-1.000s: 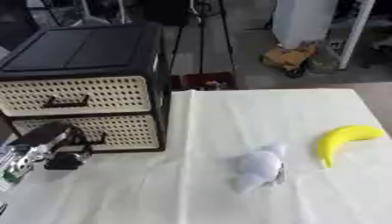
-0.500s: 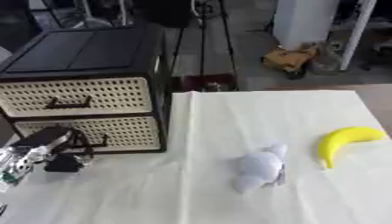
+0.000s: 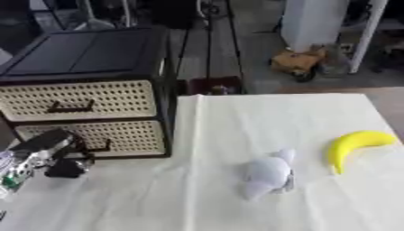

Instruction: Pick up objects from table and place into drawer.

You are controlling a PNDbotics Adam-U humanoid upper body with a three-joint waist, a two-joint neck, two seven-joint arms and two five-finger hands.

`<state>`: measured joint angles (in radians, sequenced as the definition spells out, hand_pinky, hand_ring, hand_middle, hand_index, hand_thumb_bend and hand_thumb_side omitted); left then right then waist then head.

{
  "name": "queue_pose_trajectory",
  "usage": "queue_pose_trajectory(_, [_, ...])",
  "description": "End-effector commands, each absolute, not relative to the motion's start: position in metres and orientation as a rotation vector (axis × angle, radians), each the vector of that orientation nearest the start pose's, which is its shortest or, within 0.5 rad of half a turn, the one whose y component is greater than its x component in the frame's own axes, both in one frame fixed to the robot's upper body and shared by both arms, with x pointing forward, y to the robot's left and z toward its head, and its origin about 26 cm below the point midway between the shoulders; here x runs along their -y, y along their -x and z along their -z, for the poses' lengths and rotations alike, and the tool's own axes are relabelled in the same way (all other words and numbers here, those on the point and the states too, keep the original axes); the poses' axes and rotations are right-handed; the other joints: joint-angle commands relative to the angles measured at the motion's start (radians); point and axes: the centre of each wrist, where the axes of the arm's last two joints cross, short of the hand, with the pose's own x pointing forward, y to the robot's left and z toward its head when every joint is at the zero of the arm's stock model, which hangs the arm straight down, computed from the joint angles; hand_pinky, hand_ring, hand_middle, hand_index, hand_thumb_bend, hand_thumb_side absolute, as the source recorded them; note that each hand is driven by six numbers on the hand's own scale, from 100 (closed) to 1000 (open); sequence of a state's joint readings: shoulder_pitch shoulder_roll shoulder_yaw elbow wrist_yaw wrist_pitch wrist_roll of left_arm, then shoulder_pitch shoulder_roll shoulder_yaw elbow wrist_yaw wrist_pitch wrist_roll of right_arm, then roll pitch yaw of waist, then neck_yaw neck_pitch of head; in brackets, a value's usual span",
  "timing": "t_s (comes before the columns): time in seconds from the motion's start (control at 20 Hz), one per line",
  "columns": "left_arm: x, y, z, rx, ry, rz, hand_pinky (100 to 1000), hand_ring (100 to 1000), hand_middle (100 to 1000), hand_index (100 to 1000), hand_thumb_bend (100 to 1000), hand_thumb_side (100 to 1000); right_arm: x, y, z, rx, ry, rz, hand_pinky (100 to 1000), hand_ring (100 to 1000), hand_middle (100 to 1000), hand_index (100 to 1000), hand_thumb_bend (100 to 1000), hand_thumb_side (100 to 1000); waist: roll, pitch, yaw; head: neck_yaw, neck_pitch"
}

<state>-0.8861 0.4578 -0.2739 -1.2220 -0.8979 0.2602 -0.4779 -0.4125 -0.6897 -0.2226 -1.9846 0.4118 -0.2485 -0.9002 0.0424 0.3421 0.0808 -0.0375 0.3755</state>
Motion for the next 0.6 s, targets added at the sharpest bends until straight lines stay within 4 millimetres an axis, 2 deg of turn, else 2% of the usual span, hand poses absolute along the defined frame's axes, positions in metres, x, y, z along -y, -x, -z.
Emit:
queue_pose_trajectory(0.05, [-0.2336,-0.4456,-0.2325,1.265,-1.050,1.313,100,100,100,588,100,418,0.3457,-0.2828,-0.3100,-2.735,-1.262,-0.280,688,717,612,742,100,925,-0.002,-0.023,0.001,0.000,-0.005])
queue_pose_trajectory(0.4, [-0.2315,-0.4431,-0.2353,1.261,-1.087,1.330,100,100,100,516,100,418,0.3466,-0.2825,-0.3096,-2.735,-1.264,-0.285,689,718,613,742,100,925,-0.003,-0.027,0.002,0.001,-0.009])
queue_pose_trajectory(0.6, [-0.2316,-0.4415,-0.2357,1.248,-1.087,1.344,100,100,100,537,100,413,0.3467,-0.2824,-0.3098,-2.735,-1.264,-0.285,689,719,613,742,100,923,-0.003,-0.029,0.003,0.000,-0.009])
